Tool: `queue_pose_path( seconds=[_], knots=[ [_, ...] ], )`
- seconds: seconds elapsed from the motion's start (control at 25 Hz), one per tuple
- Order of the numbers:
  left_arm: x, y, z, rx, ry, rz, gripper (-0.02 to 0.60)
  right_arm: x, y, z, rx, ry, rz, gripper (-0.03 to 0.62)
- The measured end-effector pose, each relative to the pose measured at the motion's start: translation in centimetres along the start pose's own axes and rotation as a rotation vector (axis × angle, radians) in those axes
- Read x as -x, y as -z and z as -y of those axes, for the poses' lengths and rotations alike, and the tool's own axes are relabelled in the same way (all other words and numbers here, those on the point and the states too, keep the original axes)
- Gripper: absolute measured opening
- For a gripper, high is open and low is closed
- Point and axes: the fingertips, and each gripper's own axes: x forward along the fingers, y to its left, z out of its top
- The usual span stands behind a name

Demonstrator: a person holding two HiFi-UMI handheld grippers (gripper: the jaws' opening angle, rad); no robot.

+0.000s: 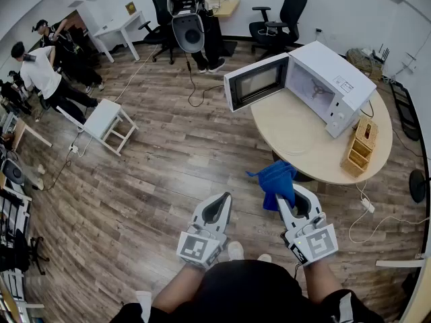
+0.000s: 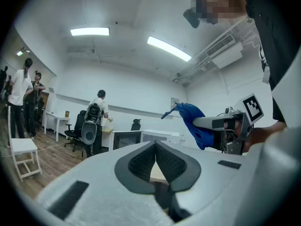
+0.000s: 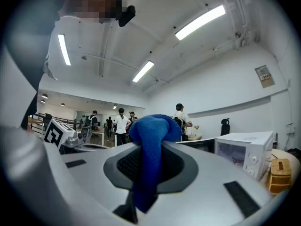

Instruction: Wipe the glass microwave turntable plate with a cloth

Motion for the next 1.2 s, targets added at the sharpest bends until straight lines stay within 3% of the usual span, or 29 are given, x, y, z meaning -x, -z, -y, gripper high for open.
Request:
queue_pose_path(
  seconds=[0.4,0.84,1.2],
  knots=[
    [2.2,-0.8,0.8,-0.015,-0.003,-0.006,0.006,0.9,-0.3,-1.9,0.021,-0.012,-0.006,0.063],
    [3.4,-1.7,-3.3,-0.004,-0.029,0.020,0.006,-1.7,-2.7,-2.3,0.030,0.011,0.087,0.071],
    [1.6,-1.2,-6.5,-0.013,0.001,0.010,0.006,-4.0,-1.6,-1.1,-0.040,0.058,0.083,0.074]
  ],
)
